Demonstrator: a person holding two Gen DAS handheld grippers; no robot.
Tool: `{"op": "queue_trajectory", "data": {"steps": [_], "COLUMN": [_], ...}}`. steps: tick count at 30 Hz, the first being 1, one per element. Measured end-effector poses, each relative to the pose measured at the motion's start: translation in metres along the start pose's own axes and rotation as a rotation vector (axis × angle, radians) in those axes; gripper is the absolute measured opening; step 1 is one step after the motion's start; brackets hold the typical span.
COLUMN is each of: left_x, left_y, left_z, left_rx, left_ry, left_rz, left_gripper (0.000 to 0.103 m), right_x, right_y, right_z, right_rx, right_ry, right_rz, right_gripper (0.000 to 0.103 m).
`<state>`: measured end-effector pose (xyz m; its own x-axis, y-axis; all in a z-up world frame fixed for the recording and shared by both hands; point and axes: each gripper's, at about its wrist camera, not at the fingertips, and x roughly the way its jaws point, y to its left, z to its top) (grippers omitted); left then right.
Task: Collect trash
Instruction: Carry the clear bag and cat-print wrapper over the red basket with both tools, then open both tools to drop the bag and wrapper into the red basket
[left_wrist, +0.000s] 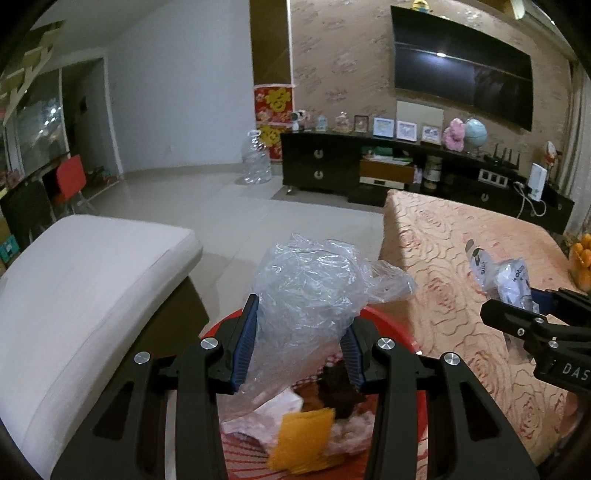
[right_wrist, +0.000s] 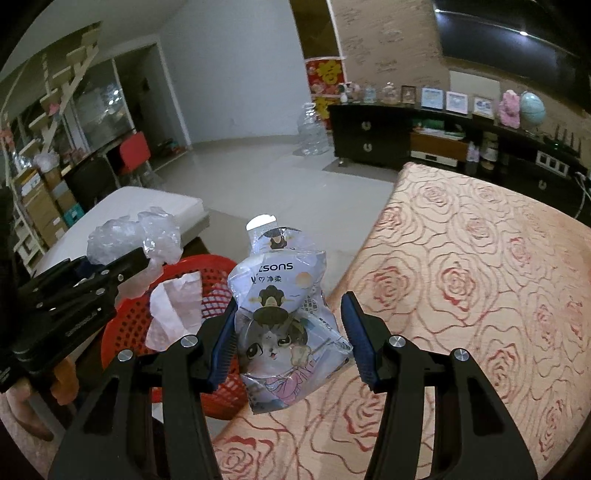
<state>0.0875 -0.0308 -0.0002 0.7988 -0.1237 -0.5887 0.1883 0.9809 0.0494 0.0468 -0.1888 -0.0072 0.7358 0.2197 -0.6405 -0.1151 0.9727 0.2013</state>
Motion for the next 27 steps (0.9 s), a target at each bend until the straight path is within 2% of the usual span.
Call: {"op": "queue_trajectory", "data": {"steps": [6, 21, 27], "left_x": [0.009, 0.036, 0.041], "left_y": [0.018, 0.034, 0.037], "left_z": [-0.007, -0.019, -0.018], "left_rx": [-0.012, -0.02, -0.04], "left_ry": [0.035, 0.119, 0.135], "left_rz": [0.012, 0.037, 0.038], "left_gripper": [0.04, 0.04, 0.044], "right_x": [0.017, 0.049, 0.055], "right_y": [0.017, 0.046, 0.054], "right_z": [0.002, 0.005, 0.003], "right_rx": [-0.011, -0.032, -0.047], "right_ry": [0.03, 0.09, 0.113], "right_rz": [0.048, 0.121, 0.152], "right_gripper": [0.052, 0.053, 0.056]}}
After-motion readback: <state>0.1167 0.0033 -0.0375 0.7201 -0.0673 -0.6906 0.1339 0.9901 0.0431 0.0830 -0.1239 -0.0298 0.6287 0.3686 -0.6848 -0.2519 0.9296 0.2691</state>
